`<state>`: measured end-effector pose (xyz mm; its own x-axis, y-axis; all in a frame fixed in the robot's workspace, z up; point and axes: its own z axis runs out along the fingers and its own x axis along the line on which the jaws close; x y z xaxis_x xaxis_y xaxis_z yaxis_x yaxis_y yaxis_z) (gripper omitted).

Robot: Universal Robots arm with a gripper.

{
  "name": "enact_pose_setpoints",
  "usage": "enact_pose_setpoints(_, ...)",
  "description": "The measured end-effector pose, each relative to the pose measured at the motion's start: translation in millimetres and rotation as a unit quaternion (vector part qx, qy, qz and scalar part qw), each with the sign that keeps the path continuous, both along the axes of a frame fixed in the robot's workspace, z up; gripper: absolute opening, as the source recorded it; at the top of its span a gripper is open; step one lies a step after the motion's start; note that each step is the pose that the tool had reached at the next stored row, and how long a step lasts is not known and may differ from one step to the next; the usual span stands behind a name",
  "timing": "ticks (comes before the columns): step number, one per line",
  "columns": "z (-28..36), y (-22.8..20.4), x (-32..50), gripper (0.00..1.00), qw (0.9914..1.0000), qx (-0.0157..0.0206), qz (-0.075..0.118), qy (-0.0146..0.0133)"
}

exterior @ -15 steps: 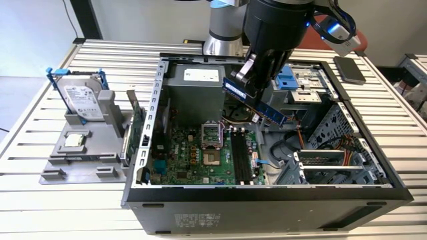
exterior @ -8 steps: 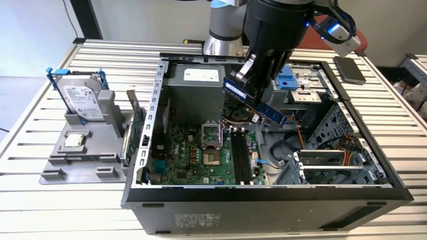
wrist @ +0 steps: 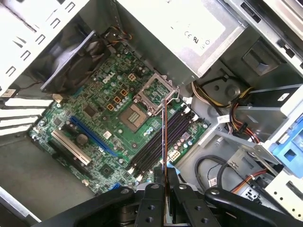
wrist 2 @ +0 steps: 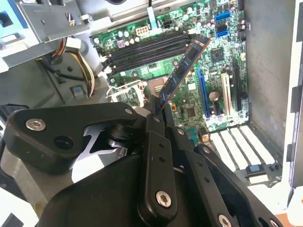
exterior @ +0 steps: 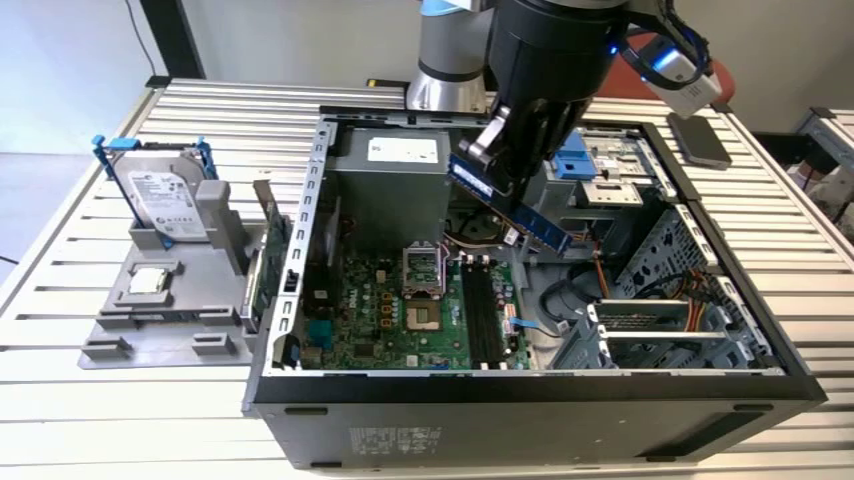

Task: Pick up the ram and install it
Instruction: 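Insert the ram into the slot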

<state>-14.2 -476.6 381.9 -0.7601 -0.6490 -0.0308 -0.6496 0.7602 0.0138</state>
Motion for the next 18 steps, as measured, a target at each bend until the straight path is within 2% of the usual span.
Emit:
enact_pose_setpoints(5,0.0,0.0,0.0,0.00,0.99977,0.0000,-0.021,0.0000)
enact_pose_setpoints(11,0.0,0.0,0.0,0.00,0.99892,0.0000,-0.046,0.0000)
enact_pose_setpoints(15,0.0,0.0,0.0,0.00,0.99753,0.0000,-0.070,0.0000)
enact_pose_setpoints(18,-0.1,0.0,0.0,0.00,0.99589,0.0000,-0.091,0.0000)
